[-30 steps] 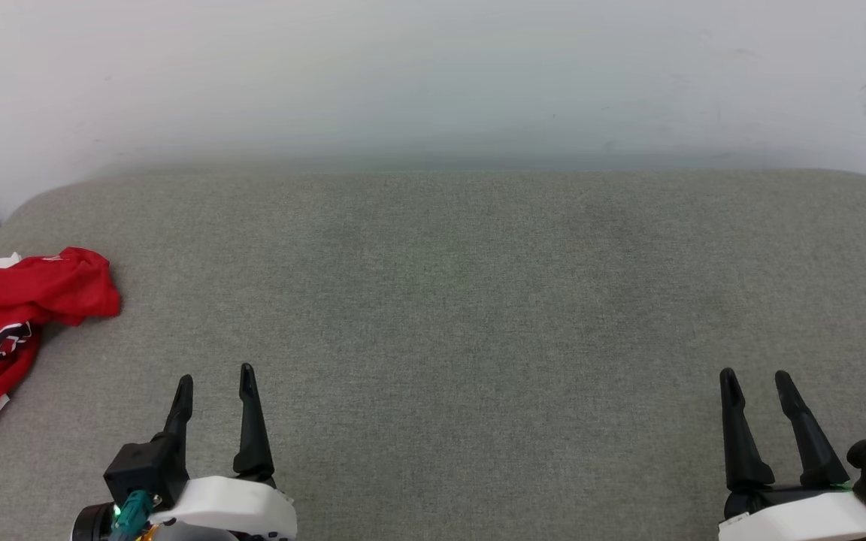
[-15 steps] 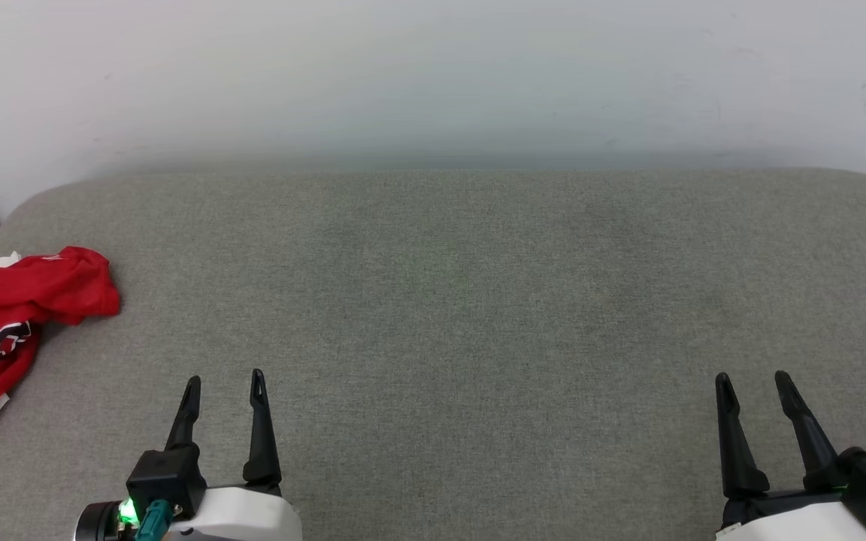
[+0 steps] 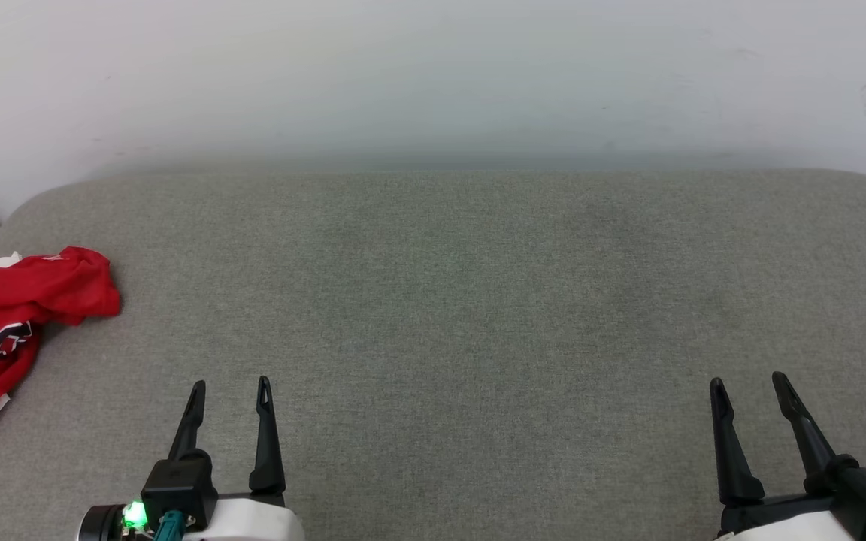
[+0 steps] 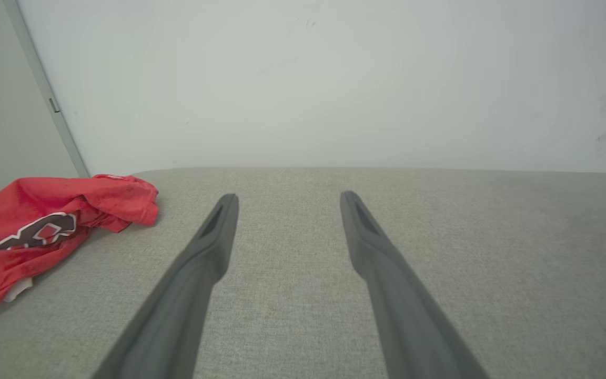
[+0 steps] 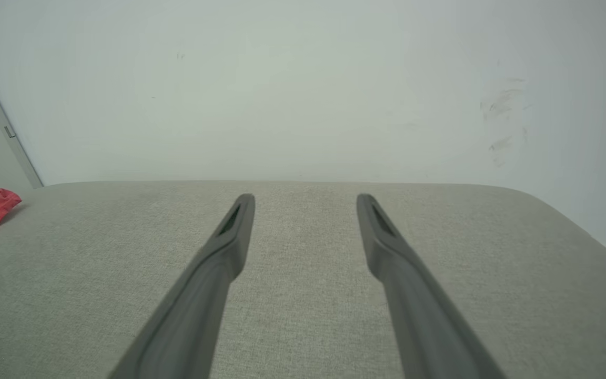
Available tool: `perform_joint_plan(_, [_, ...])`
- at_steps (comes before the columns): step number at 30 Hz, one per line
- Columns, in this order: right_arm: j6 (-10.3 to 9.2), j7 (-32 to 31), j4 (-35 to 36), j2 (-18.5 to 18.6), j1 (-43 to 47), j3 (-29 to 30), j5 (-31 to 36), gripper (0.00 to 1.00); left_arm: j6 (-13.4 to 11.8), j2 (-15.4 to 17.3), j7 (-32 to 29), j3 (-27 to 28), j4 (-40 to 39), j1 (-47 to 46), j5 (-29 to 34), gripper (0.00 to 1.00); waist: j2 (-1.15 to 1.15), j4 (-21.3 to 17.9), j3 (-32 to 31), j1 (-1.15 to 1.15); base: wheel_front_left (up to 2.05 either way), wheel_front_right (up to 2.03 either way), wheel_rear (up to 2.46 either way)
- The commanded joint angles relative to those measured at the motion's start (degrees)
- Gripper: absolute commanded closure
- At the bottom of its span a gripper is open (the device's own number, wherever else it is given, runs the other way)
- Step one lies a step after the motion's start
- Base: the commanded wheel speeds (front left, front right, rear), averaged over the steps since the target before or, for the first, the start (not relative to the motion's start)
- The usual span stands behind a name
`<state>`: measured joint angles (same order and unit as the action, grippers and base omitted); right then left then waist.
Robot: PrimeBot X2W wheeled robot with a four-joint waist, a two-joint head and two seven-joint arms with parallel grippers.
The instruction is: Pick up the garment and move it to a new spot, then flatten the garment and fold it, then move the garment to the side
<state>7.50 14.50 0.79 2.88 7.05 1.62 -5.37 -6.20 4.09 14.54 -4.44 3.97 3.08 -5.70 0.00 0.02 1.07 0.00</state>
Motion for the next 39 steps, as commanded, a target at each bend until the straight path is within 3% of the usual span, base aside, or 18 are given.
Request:
perform_joint_plan(1, [-0.02,0.49,0.54,-0.01,0.47,-0.09,0.89,0.0,0.19,-0.2,0.42,0.2,0.02,0.47,1.18,0.0,0.0,0.01,-0.01,0.0,0.0,0.0,0.0])
perform_joint_plan(16, [-0.02,0.74,0.09,-0.01,0.9,0.3,-1.02,0.0,2.53,-1.1,0.69,2.06,1.68,0.73,0.36,0.0,0.0,-0.07,-0.1,0.0,0.0,0.0,0.0])
perform_joint_plan(39, [-0.02,0.74,-1.06,-0.02,1.13,0.34,-3.16,0.0,1.43,-1.22,0.69,1.36,1.93,0.77,-0.38,0.0,0.0,0.14,0.07,0.0,0.0,0.0,0.0])
